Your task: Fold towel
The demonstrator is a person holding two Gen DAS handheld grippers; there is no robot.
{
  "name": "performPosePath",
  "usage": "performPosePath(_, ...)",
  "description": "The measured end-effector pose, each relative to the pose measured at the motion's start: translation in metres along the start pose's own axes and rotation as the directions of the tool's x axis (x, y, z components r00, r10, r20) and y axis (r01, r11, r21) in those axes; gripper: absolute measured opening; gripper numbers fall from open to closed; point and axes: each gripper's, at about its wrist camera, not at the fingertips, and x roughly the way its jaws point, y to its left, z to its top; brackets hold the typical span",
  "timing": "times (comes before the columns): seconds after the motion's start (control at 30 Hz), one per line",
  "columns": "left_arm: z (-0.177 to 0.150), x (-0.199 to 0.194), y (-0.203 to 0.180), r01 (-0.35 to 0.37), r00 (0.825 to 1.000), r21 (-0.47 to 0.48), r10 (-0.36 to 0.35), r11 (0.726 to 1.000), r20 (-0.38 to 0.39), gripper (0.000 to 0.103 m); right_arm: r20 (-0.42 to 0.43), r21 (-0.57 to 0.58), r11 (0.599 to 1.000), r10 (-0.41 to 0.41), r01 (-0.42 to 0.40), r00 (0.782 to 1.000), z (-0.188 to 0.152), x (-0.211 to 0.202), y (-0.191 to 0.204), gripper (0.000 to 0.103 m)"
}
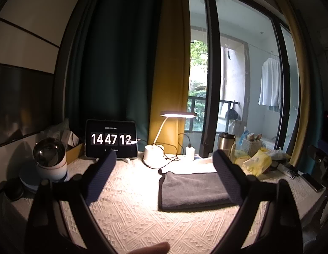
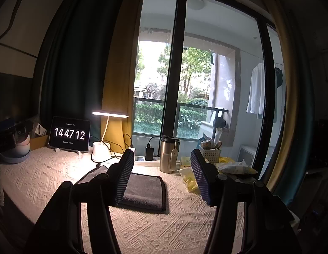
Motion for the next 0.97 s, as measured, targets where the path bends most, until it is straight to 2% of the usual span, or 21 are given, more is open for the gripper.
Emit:
performPosePath(0.63,-0.001,0.002,-0.002,0.011,1.0,0.002,-0.011,1.0,-0.013,0.094,-0.017,-0.002,1.0,0.006,-0.006,1.0,-0.004,0.001,0.002,0.059)
performPosePath(0.97,-0.002,0.011,-0.008,0.012,1.0,0.023,-0.012,1.0,-0.013,0.094,-0.045,0.014,1.0,0.027,-0.026,0.999,-0.008,0.015,-0.001,0.059)
